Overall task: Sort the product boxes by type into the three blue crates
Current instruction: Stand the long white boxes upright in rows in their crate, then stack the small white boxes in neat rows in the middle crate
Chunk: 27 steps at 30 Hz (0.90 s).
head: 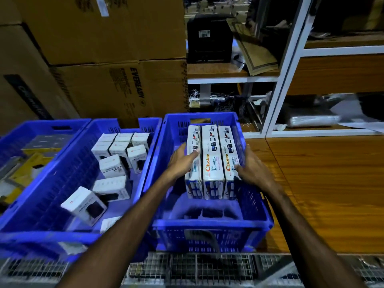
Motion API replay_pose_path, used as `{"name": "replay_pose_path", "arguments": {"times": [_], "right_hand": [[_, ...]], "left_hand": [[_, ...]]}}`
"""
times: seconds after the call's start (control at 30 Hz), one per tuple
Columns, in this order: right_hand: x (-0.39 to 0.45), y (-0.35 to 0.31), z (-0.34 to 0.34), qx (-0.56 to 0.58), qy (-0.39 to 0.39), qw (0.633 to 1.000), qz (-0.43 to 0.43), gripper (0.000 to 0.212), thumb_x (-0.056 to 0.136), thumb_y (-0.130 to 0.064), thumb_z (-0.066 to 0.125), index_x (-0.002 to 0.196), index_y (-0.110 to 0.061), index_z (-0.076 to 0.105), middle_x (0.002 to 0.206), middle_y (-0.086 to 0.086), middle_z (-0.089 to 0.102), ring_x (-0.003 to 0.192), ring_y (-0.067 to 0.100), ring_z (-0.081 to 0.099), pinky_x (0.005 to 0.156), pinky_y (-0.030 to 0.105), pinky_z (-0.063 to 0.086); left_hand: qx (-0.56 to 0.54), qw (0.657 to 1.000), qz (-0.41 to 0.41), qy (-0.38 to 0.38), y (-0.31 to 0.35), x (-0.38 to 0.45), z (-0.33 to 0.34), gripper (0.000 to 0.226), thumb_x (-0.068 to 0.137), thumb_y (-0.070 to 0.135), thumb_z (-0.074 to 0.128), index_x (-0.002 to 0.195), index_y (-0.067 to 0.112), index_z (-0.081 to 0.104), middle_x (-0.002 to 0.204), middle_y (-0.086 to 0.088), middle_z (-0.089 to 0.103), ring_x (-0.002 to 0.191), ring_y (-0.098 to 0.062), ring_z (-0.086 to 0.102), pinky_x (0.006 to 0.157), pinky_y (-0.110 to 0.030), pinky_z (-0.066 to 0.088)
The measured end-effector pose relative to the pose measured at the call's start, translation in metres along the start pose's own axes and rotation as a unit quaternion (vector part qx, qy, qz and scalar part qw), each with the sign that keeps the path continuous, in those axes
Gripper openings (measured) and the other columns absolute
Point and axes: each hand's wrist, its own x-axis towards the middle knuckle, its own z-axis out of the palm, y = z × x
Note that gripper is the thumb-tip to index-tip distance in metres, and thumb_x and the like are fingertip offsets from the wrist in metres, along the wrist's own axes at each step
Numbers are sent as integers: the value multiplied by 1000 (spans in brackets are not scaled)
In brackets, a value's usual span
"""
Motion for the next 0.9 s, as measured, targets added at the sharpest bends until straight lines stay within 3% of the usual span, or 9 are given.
{"name": "replay_pose_path", "arguments": {"times": [0.03,0.1,0.2,0.3,0.37,0.47,0.6,0.73,0.9], "right_hand": [[-4,0,0,-48,4,999,1,82,100,-30,63,163,-18,12,169,18,21,147,39,39,112,59,40],[-15,-3,-1,-102,19,995,-1,81,99,-41,63,163,-20,17,173,15,-1,156,40,18,122,60,24],[-32,-14,2,-72,49,994,-62,66,99,-41,63,156,-18,39,169,16,20,154,36,27,123,54,27],[-52,-38,14,30,54,989,-135,54,95,-40,63,140,-11,61,148,15,56,139,32,51,116,43,40],[-67,-54,28,68,55,983,-161,54,89,-44,59,131,-12,67,135,10,66,129,30,60,110,44,45],[-89,-74,46,133,54,975,-170,44,91,-39,62,126,-16,71,126,3,72,117,20,67,101,39,53],[-118,-106,75,234,64,956,-166,21,95,-25,68,112,-17,76,91,-4,78,73,-1,71,73,29,55],[-146,-155,107,321,74,931,-159,13,100,-14,64,109,-18,73,90,4,79,75,18,77,71,39,62],[-167,-213,152,321,68,930,-165,14,101,-21,63,111,-23,73,92,1,79,79,20,77,71,41,62]], "left_hand": [[5,1000,30,1,3,-15,-5,67,101,44,64,159,20,39,162,-2,45,144,-19,45,118,-40,37],[19,997,73,-2,0,-46,-19,60,99,40,68,154,24,48,159,-1,49,145,-17,46,119,-42,39],[11,995,103,-9,-15,-94,-43,50,97,38,72,144,27,59,147,7,61,135,-12,57,114,-42,47],[-5,994,112,13,-26,-142,-63,44,98,31,71,141,26,63,136,9,69,126,-7,64,105,-32,53],[-26,993,111,29,-34,-164,-74,39,98,24,70,137,27,66,130,9,72,124,-6,65,97,-26,55],[-53,989,123,66,-50,-186,-91,35,96,22,75,130,25,71,123,9,76,121,-7,68,94,-30,57],[-86,980,147,103,-75,-198,-125,32,91,28,72,122,24,74,117,6,78,115,-12,71,95,-36,58],[-97,977,153,111,-103,-202,-170,30,90,36,71,119,31,74,114,7,78,110,-11,72,89,-35,60],[-87,976,165,116,-139,-201,-236,28,92,29,70,120,26,75,107,10,80,103,-11,74,83,-36,61]]}}
